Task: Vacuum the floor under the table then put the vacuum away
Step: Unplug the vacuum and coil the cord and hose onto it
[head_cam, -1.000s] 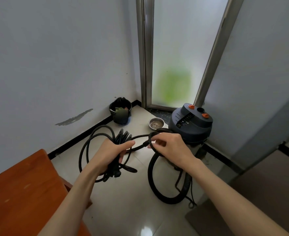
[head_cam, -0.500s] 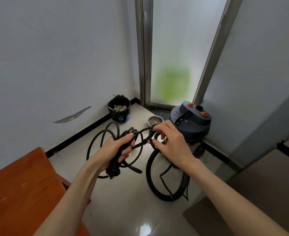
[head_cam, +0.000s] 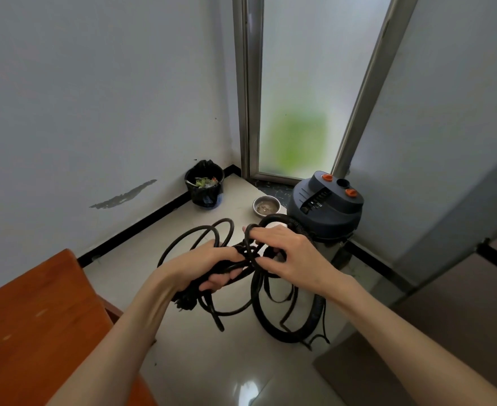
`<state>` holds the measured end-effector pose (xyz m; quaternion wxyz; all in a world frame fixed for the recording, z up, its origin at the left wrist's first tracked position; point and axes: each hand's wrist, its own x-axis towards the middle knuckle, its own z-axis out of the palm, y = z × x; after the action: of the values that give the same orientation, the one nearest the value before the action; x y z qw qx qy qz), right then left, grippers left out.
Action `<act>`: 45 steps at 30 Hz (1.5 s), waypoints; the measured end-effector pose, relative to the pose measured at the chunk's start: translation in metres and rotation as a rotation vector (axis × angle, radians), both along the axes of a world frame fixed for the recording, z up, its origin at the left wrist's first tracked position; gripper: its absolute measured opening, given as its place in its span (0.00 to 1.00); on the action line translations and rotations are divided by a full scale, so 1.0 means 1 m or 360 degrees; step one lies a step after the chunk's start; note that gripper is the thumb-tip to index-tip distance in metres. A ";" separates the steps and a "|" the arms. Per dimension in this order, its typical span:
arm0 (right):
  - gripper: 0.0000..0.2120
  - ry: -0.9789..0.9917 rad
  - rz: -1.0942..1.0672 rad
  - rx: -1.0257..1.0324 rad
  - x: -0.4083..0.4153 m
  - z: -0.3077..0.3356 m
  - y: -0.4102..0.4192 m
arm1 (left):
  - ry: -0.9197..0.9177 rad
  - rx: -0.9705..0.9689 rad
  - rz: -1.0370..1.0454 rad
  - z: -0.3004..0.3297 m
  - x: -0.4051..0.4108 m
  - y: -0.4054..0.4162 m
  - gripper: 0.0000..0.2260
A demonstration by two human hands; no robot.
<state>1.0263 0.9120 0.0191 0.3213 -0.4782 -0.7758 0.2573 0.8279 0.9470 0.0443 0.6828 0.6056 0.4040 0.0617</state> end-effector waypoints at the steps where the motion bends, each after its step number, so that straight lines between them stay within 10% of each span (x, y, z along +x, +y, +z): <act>1: 0.27 -0.0076 0.0048 -0.0012 0.002 0.001 -0.001 | -0.0008 -0.0060 -0.0068 -0.001 -0.001 0.001 0.13; 8: 0.39 -0.0842 0.0448 -0.0021 0.002 0.021 -0.007 | 0.0080 -0.0359 -0.0491 -0.006 0.000 0.002 0.10; 13: 0.43 -0.0794 0.0494 -0.0111 -0.006 0.019 -0.011 | 0.0038 -0.0303 -0.0516 -0.003 0.001 -0.001 0.14; 23: 0.15 -0.0910 0.0155 0.0130 -0.016 0.015 -0.003 | 0.0202 0.0124 -0.0414 0.003 0.004 -0.005 0.10; 37: 0.18 -0.1165 -0.0357 0.0320 -0.013 -0.010 0.000 | 0.0838 0.1320 0.0766 -0.029 0.044 -0.009 0.08; 45: 0.06 -0.0486 -0.0697 -0.0112 -0.004 -0.024 0.005 | 0.0620 0.0584 0.1170 -0.034 0.019 0.006 0.09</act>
<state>1.0222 0.9168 -0.0052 0.2319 -0.6787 -0.6840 0.1332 0.8465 0.9532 0.0102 0.4081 0.5333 0.6955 0.2555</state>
